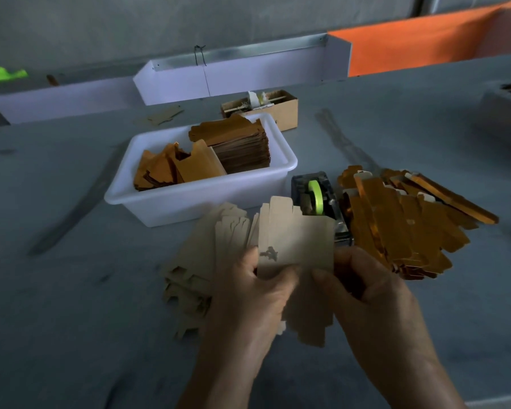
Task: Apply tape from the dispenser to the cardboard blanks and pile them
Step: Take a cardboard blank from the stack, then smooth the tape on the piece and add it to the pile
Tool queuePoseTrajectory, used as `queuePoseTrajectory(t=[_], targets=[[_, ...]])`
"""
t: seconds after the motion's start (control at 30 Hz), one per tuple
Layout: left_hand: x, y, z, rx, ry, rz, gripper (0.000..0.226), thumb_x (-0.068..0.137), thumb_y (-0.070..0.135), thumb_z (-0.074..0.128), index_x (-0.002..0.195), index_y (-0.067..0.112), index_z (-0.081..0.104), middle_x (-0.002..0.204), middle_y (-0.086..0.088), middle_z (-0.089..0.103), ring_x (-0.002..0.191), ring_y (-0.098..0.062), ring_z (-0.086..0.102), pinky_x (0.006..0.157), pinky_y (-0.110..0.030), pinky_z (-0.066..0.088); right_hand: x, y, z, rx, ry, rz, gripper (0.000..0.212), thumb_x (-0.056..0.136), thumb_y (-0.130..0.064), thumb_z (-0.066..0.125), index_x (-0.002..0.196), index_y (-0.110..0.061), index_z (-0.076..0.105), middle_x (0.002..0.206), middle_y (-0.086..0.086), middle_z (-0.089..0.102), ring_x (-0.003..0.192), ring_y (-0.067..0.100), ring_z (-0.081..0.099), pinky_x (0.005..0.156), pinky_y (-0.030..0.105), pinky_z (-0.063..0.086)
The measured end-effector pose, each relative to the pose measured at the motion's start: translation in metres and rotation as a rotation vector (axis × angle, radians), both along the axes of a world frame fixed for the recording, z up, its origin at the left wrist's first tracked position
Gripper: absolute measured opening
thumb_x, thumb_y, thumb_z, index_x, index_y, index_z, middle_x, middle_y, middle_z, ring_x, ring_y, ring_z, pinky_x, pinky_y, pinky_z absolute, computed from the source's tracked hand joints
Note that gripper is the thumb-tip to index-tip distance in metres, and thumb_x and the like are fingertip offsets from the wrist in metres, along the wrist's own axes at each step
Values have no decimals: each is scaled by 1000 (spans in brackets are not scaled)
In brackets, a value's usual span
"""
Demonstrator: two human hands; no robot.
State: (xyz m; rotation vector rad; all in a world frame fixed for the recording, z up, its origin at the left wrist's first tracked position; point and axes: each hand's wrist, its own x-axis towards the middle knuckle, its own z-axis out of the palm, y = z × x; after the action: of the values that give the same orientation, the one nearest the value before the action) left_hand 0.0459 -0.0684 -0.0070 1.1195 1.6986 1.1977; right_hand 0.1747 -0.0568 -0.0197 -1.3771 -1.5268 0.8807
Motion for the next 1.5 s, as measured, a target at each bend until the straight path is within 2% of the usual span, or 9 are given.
queuePoseTrajectory(t=[0.23, 0.5, 0.6, 0.67, 0.8, 1.07, 1.13, 1.27, 1.5], targets=[[7, -3, 0, 48, -25, -67, 35, 66, 53, 63, 81, 23, 67, 70, -8, 70, 64, -28, 69, 62, -50, 58, -10, -7, 5, 79, 111, 78, 26, 76, -56, 47, 86, -33, 56, 72, -11, 66, 65, 1, 65, 54, 14, 51], [-8, -5, -3, 21, 52, -199, 23, 93, 44, 50, 82, 29, 65, 66, 2, 66, 60, -6, 63, 55, -24, 50, -8, 0, 2, 5, 81, 125, 31, 72, -51, 48, 91, -31, 63, 78, -9, 69, 75, -1, 66, 65, 19, 56], [-14, -8, -2, -16, 9, -297, 30, 87, 49, 52, 87, 23, 67, 82, -12, 67, 77, -23, 66, 73, -42, 53, -6, 1, 0, -17, 30, 17, 36, 63, -59, 52, 88, -33, 56, 79, -13, 62, 81, -13, 56, 61, 5, 46], [-18, -11, 3, -21, -20, -373, 37, 82, 54, 51, 90, 23, 68, 83, -9, 68, 78, -19, 65, 76, -32, 51, -6, 2, 3, -124, 112, 52, 44, 59, -62, 54, 89, -30, 60, 81, -7, 65, 82, -2, 60, 67, 16, 52], [-17, -10, 7, -25, -81, -294, 24, 76, 43, 60, 79, 22, 69, 61, 13, 62, 57, 6, 55, 51, -7, 40, -8, 1, 5, -327, 412, 169, 32, 65, -38, 63, 82, -11, 68, 84, 23, 63, 88, 42, 59, 86, 56, 50], [-8, -9, -6, 74, -106, -4, 18, 65, 39, 71, 81, 33, 72, 74, 3, 72, 70, -19, 70, 59, -35, 57, -16, 4, -3, -334, 519, 91, 6, 81, -18, 65, 86, -19, 68, 80, 7, 71, 79, 20, 69, 69, 33, 57], [-3, -11, -8, 157, 35, 34, 12, 75, 30, 75, 85, 37, 74, 76, 4, 71, 73, -19, 69, 66, -40, 58, -18, 4, -4, -304, 507, 55, 6, 79, -21, 66, 84, -18, 68, 79, 8, 70, 79, 22, 69, 70, 37, 59], [8, -12, -6, 323, 880, 24, 39, 57, 2, 86, 92, 17, 78, 68, -2, 54, 63, -26, 59, 52, -32, 49, -21, 9, -4, -258, 465, -1, 11, 79, -23, 68, 77, -11, 68, 74, 11, 70, 76, 28, 68, 70, 40, 59], [31, -24, -11, 233, 1190, -56, 51, 55, 4, 57, 103, 6, 75, 62, -6, 56, 55, -27, 58, 43, -31, 46, -19, 9, -2, -250, 418, -18, 25, 81, -35, 62, 73, -12, 66, 70, 9, 67, 73, 25, 67, 75, 45, 57]])
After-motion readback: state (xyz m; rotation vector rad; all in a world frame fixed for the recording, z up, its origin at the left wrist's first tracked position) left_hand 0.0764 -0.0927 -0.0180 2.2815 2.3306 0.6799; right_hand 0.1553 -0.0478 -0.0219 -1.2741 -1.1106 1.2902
